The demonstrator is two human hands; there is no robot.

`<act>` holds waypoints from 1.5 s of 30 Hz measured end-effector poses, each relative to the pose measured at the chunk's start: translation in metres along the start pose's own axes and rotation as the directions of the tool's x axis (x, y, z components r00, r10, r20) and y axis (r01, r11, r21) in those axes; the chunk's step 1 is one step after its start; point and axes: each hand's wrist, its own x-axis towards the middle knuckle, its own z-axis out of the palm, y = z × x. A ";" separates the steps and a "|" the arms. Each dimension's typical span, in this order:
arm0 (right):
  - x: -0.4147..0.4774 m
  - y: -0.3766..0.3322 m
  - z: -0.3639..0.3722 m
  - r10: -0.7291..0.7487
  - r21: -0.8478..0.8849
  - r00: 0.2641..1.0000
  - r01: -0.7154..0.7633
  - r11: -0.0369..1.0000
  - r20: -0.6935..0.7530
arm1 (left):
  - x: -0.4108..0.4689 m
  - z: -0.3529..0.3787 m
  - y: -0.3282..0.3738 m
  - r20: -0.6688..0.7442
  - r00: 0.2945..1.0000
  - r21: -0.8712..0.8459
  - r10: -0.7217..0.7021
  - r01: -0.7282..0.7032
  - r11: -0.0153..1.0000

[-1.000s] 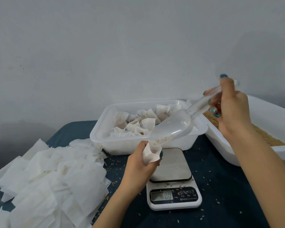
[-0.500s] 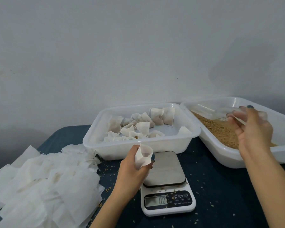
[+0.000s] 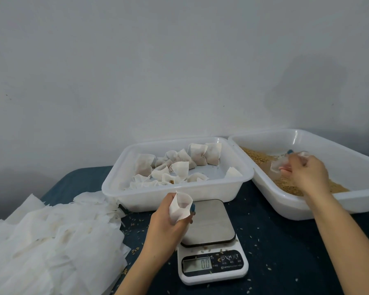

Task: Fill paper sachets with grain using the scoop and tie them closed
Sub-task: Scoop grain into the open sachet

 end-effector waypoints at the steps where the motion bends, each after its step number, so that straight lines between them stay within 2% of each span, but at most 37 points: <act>1: 0.000 -0.001 -0.002 0.044 0.127 0.999 -0.041 0.991 -0.019 | 0.000 0.000 0.000 0.000 1.000 -0.001 0.000 0.000 1.000; 4: 0.003 -0.005 -0.007 0.196 0.422 0.979 -0.153 0.893 -0.060 | 0.000 0.000 0.000 0.006 1.000 0.008 0.007 -0.008 1.000; 9: 0.009 -0.008 -0.014 0.397 0.690 0.911 -0.217 0.691 -0.111 | 0.001 -0.001 0.000 0.015 1.000 0.015 0.003 -0.003 1.000; 15: 0.010 -0.011 -0.025 0.529 0.889 0.844 -0.173 0.424 -0.089 | -0.001 0.000 0.002 0.014 1.000 0.023 -0.002 0.001 1.000; 18: 0.008 -0.016 -0.030 0.554 0.924 0.830 -0.156 0.349 -0.069 | -0.002 0.000 0.002 0.010 1.000 0.049 0.007 -0.007 0.999; 28: -0.030 -0.047 -0.002 0.360 0.755 0.927 -0.310 0.577 0.105 | -0.002 0.004 -0.002 0.036 0.998 0.177 0.052 -0.058 0.983; 31: -0.046 -0.058 0.014 0.287 0.675 0.947 -0.307 0.671 0.145 | -0.002 0.002 -0.004 0.026 0.998 0.192 0.057 -0.061 0.979; 34: -0.057 -0.069 0.024 0.228 0.663 0.958 -0.284 0.692 0.173 | -0.001 0.000 -0.007 0.020 0.998 0.197 0.052 -0.055 0.979; 37: -0.061 -0.080 0.028 0.161 0.628 0.975 -0.220 0.747 0.150 | -0.001 -0.001 -0.008 0.016 0.998 0.215 0.062 -0.064 0.974; 40: -0.064 -0.095 0.030 0.035 0.565 0.990 -0.106 0.818 0.136 | -0.001 0.000 -0.008 0.021 0.998 0.232 0.065 -0.068 0.970; 45: -0.070 -0.121 0.032 -0.200 0.518 0.971 0.104 0.849 0.133 | -0.002 0.000 -0.005 0.043 0.996 0.184 0.076 -0.083 0.979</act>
